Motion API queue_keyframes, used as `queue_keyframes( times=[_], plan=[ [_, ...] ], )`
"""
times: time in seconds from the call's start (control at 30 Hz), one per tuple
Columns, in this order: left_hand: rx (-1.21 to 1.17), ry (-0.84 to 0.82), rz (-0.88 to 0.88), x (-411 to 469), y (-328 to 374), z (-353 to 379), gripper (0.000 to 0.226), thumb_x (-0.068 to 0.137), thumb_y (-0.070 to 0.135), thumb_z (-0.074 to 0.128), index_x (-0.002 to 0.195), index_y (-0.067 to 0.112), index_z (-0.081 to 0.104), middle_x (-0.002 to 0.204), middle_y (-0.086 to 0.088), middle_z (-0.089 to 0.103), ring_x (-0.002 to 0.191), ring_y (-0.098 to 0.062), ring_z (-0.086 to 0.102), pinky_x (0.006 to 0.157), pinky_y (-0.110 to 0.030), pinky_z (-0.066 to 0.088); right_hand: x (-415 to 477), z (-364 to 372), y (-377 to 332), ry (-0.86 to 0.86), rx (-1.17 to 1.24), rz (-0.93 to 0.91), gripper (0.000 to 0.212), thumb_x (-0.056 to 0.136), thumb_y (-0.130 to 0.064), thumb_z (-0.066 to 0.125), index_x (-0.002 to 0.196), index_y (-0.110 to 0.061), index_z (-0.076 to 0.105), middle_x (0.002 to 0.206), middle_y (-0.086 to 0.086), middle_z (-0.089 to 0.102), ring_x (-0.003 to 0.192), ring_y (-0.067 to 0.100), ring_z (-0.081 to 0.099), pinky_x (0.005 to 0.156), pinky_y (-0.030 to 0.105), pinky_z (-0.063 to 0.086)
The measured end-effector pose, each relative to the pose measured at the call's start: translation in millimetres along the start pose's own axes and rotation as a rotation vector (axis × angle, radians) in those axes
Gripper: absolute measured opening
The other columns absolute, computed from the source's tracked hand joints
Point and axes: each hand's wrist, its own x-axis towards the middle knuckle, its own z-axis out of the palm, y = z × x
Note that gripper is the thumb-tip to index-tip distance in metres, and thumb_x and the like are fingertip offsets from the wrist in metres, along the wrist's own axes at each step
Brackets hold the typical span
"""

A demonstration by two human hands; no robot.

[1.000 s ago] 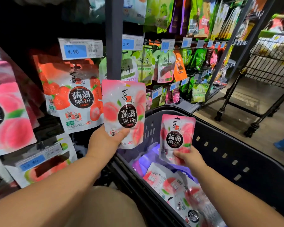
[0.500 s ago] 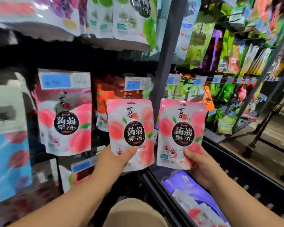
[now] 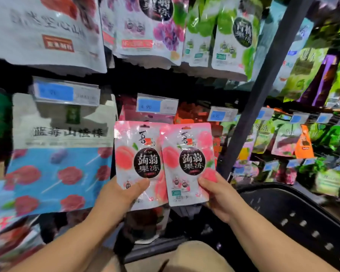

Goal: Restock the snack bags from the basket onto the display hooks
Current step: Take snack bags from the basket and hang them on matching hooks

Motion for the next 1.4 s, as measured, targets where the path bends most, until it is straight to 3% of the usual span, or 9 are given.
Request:
queue_keyframes(
  times=[0.13, 0.3, 0.4, 0.67, 0.87, 0.97, 1.07, 1.2, 1.4],
  plan=[
    [0.072, 0.061, 0.004, -5, -12, -26, 0.025, 0.084, 0.026, 0.076, 0.068, 0.026, 0.056, 0.047, 0.020, 0.057, 0.047, 0.008, 0.049, 0.050, -0.011, 0.035, 9, 24, 2, -0.059, 0.039, 0.003, 0.051, 0.075, -0.015, 0.073, 0.122, -0.003, 0.059, 0.094, 0.012, 0.075, 0.074, 0.020, 0.073, 0.051, 0.025, 0.055],
    [0.059, 0.148, -0.069, -18, -22, -55, 0.044, 0.058, 0.059, 0.072, 0.076, 0.019, 0.065, 0.053, 0.009, 0.063, 0.057, -0.005, 0.053, 0.058, -0.027, 0.041, 23, 45, 5, -0.077, 0.035, -0.006, 0.056, 0.075, -0.011, 0.070, 0.128, 0.001, 0.055, 0.114, 0.017, 0.070, 0.093, 0.026, 0.072, 0.069, 0.034, 0.059],
    [0.054, 0.196, -0.081, -20, -25, -66, 0.039, 0.054, 0.057, 0.067, 0.073, 0.023, 0.064, 0.054, 0.006, 0.064, 0.059, -0.013, 0.055, 0.061, -0.030, 0.042, 32, 54, 5, -0.061, 0.030, -0.012, 0.061, 0.073, -0.006, 0.079, 0.128, 0.004, 0.054, 0.118, 0.023, 0.068, 0.096, 0.029, 0.071, 0.073, 0.036, 0.060],
    [0.072, 0.259, -0.046, -21, -23, -77, 0.034, 0.060, 0.048, 0.072, 0.057, 0.023, 0.049, 0.040, 0.009, 0.049, 0.052, -0.016, 0.044, 0.054, -0.032, 0.036, 43, 70, 5, -0.076, 0.022, -0.052, 0.029, 0.079, -0.006, 0.065, 0.107, -0.009, 0.062, 0.099, 0.013, 0.074, 0.082, 0.022, 0.073, 0.066, 0.030, 0.059],
    [0.064, 0.255, -0.046, -18, -24, -79, 0.053, 0.077, 0.035, 0.082, 0.047, 0.023, 0.041, 0.034, 0.007, 0.042, 0.046, -0.016, 0.038, 0.052, -0.032, 0.031, 48, 78, 5, -0.042, 0.015, -0.040, 0.048, 0.074, -0.014, 0.070, 0.121, -0.005, 0.059, 0.112, 0.021, 0.071, 0.094, 0.030, 0.071, 0.073, 0.036, 0.061],
    [0.051, 0.235, -0.052, -19, -16, -77, 0.052, 0.067, 0.046, 0.080, 0.047, 0.022, 0.038, 0.033, 0.005, 0.040, 0.045, -0.016, 0.035, 0.052, -0.033, 0.028, 51, 79, 6, -0.032, 0.010, -0.018, 0.037, 0.084, -0.009, 0.068, 0.120, -0.006, 0.060, 0.108, 0.018, 0.072, 0.091, 0.028, 0.072, 0.071, 0.036, 0.060],
    [0.037, 0.245, -0.057, -17, -12, -76, 0.044, 0.064, 0.050, 0.077, 0.052, 0.025, 0.042, 0.036, 0.007, 0.044, 0.051, -0.017, 0.039, 0.055, -0.033, 0.030, 58, 82, 9, 0.014, -0.069, 0.009, 0.043, 0.086, -0.015, 0.073, 0.125, -0.007, 0.058, 0.114, 0.019, 0.071, 0.101, 0.033, 0.070, 0.087, 0.047, 0.058],
    [0.030, 0.234, -0.041, -13, -6, -73, 0.039, 0.068, 0.049, 0.078, 0.058, 0.024, 0.050, 0.040, 0.008, 0.050, 0.057, -0.020, 0.046, 0.057, -0.033, 0.034, 61, 92, 7, 0.056, -0.304, 0.008, 0.080, 0.076, -0.053, 0.073, 0.138, -0.012, 0.043, 0.127, 0.008, 0.064, 0.111, 0.028, 0.066, 0.099, 0.048, 0.052],
    [0.003, 0.193, -0.030, -8, -5, -66, 0.038, 0.056, 0.053, 0.064, 0.078, 0.023, 0.067, 0.058, 0.007, 0.067, 0.070, -0.018, 0.059, 0.063, -0.029, 0.040, 55, 98, 3, 0.090, -0.682, -0.054, 0.039, 0.101, -0.040, 0.051, 0.127, -0.017, 0.034, 0.116, -0.001, 0.052, 0.108, 0.017, 0.053, 0.087, 0.029, 0.041]
  ],
)
